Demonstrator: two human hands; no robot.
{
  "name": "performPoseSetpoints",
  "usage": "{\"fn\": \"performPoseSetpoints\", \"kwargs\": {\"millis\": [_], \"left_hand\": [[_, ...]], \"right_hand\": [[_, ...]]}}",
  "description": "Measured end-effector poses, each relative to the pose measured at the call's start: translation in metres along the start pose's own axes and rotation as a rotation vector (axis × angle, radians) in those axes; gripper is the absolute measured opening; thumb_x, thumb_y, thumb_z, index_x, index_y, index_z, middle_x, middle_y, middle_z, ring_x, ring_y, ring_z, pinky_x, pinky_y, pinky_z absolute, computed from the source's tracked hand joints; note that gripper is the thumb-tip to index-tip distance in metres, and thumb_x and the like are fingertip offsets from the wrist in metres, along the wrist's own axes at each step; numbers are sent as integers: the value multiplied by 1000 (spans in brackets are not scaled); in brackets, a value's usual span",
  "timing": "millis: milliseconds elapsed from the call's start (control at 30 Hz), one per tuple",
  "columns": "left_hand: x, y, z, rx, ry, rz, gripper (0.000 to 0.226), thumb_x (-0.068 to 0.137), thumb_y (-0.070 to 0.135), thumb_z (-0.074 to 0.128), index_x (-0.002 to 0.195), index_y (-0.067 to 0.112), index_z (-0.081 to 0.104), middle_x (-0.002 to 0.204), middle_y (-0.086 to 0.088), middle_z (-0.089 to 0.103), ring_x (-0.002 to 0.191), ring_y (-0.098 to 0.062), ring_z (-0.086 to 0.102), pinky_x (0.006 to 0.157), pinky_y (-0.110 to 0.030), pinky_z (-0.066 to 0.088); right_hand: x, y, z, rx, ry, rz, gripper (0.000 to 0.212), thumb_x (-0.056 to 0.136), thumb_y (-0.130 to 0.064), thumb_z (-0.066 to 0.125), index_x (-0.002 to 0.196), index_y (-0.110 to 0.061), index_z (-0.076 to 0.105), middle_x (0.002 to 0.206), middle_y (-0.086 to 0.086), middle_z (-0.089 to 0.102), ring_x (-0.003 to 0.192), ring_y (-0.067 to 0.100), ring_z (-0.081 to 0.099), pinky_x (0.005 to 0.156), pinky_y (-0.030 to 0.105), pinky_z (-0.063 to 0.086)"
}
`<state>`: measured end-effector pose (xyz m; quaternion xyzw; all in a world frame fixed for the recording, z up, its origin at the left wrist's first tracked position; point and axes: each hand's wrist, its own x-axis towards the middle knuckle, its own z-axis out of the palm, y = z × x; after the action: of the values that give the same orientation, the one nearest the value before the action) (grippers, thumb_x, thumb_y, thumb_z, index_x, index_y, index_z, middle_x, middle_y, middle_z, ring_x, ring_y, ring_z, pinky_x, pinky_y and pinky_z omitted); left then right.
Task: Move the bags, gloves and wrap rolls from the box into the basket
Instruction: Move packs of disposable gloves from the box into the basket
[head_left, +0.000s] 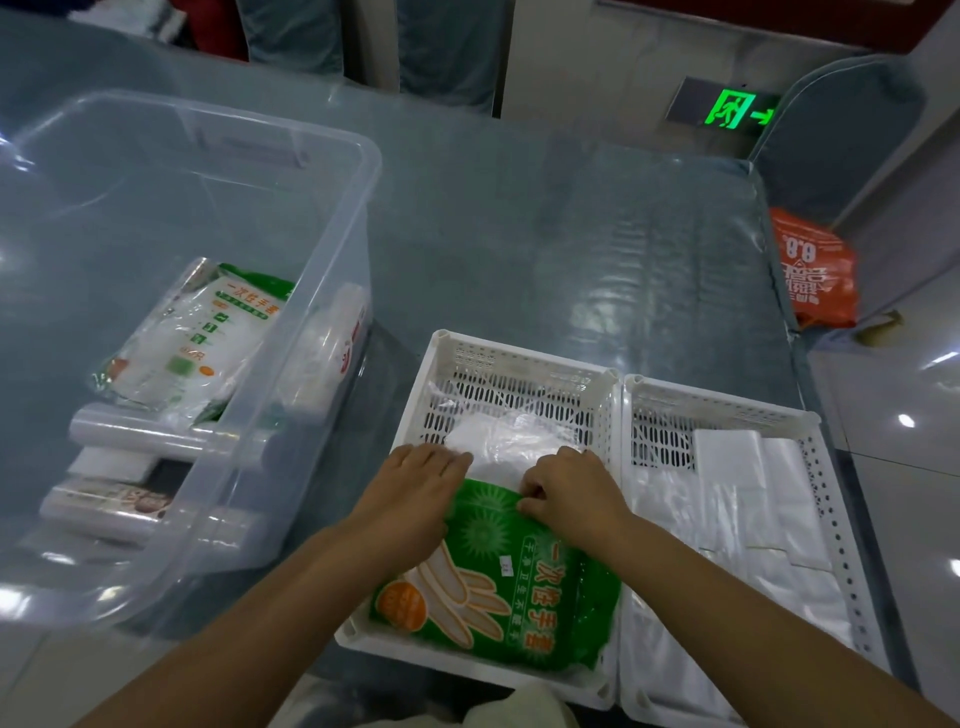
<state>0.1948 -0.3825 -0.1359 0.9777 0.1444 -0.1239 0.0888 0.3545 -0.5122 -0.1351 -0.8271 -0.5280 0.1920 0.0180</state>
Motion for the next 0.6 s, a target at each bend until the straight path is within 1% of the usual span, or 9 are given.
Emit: {"fn": "performPoseSetpoints", "kwargs": {"millis": [33,100,167,233,333,400,467,533,600], "left_hand": [[1,-1,0,-9,-22,2,74,81,22,56,144,13,19,146,-7,35,134,-24,24,112,-37,15],[3,-1,3,2,-16,6,67,81,20,56,141,12,27,138,-8,43,128,-25,31,109,-36,20],[3,-1,5,18,2,11,59,79,18,56,134,12,36,130,-7,46,121,-25,35,105,-36,24],[2,-1,7,25,8,16,53,79,18,56,129,13,42,126,-6,48,117,-24,36,103,-35,26],[1,0,9,21,11,22,50,80,20,55,128,15,43,126,-5,47,117,-24,37,102,-34,27],[0,0,10,-1,25,21,49,81,21,55,128,16,43,126,-4,47,117,-23,38,102,-34,27],[0,-1,10,-14,39,23,49,81,22,56,128,16,44,125,-4,48,116,-22,39,102,-33,27],[-1,-1,12,-21,53,15,48,80,23,58,126,17,45,124,-3,49,115,-22,40,101,-33,28],[-1,-1,13,-22,61,4,47,79,23,59,124,17,47,124,-3,50,115,-22,41,101,-33,29]], "right_hand": [[2,2,-2,2,11,6,22,84,-43,60,89,-25,72,84,-4,70,85,17,54,87,37,38],[11,8,-6,27,111,38,20,84,-40,60,89,-24,71,86,-3,70,83,16,55,88,37,42],[23,15,-10,69,196,77,21,86,-33,61,100,-19,67,102,2,66,94,20,53,87,36,41],[37,19,-11,44,142,89,34,84,-27,62,116,-15,57,119,7,56,107,24,49,90,37,39],[51,20,-6,2,-28,96,57,77,-32,69,125,-14,45,130,8,47,115,26,45,95,39,39],[54,22,0,-10,-69,94,71,70,-40,74,129,-16,42,132,8,44,118,26,40,97,40,38],[53,22,4,-59,-52,85,78,65,-45,76,129,-16,42,131,8,43,117,27,40,95,41,39],[52,23,7,-84,-21,95,78,60,-44,79,124,-17,43,125,7,47,109,26,45,90,40,41],[51,22,10,-44,-23,134,72,57,-40,81,115,-19,44,113,4,53,97,23,51,82,38,43]]}}
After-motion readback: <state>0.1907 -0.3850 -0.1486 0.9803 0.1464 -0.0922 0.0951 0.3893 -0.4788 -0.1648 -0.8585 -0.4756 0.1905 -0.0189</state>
